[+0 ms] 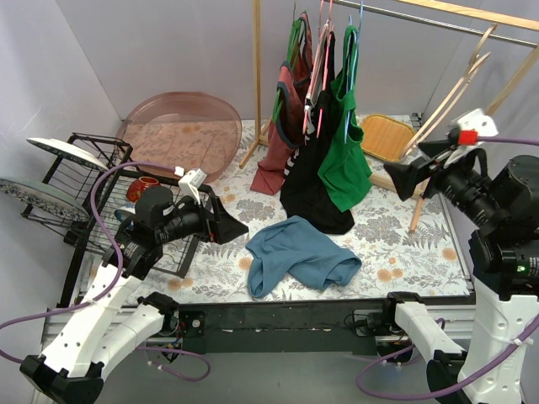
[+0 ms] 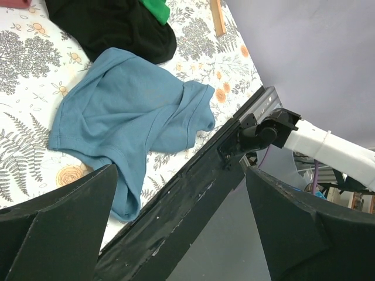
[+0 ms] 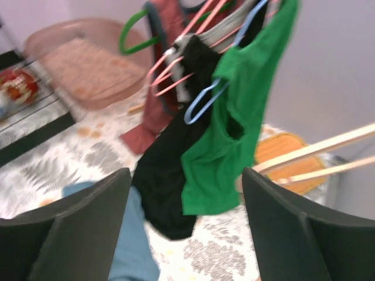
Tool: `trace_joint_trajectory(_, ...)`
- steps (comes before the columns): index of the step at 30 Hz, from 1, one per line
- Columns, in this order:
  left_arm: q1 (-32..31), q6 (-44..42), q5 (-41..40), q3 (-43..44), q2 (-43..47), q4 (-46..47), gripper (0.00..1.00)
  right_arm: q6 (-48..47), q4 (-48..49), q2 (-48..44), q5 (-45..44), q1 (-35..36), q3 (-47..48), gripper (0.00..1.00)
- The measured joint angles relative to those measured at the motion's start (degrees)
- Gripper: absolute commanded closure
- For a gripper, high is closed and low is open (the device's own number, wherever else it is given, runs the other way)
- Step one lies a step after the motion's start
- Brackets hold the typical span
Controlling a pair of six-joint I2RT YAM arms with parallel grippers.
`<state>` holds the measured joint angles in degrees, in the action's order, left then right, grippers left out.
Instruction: Place the tank top on the hanger
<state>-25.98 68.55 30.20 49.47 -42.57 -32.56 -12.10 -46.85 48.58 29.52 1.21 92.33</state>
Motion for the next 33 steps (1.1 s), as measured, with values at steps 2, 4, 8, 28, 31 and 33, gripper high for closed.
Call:
trace_joint_trajectory(2, 0.0, 0.0, -0.4, 0.1, 0.1, 0.0, 0.09, 6.5, 1.7, 0.7, -5.0, -0.2, 2.3, 0.02)
trace_joint_trajectory(4, 0.0, 0.0, -0.7, 0.1, -0.2, 0.0, 0.08, 12.1, 3.4, 0.8, -12.4, -0.3, 3.8, 0.02)
trace_joint_trajectory(8, 0.0, 0.0, -1.3, 0.1, -0.7, 0.2, 0.08, 20.2, 5.4, 0.9, -26.2, -0.5, 5.9, 0.05)
trace_joint_trajectory(28, 0.0, -1.0, -3.7, -0.4, 2.1, 0.7, 0.08, 37.3, 3.4, 19.7, -42.2, -0.5, 12.0, 0.18)
trace_joint_trajectory(31, 0.0, -1.0, -3.9, -1.1, 2.6, 1.0, 0.07, 37.7, 3.1, 20.5, -43.3, -1.3, 12.1, 0.23)
trace_joint_trajectory(33, 0.0, -0.9, -3.9, -1.9, 3.0, 1.2, 0.08, 37.9, 3.1, 20.5, -44.4, -2.0, 12.1, 0.28)
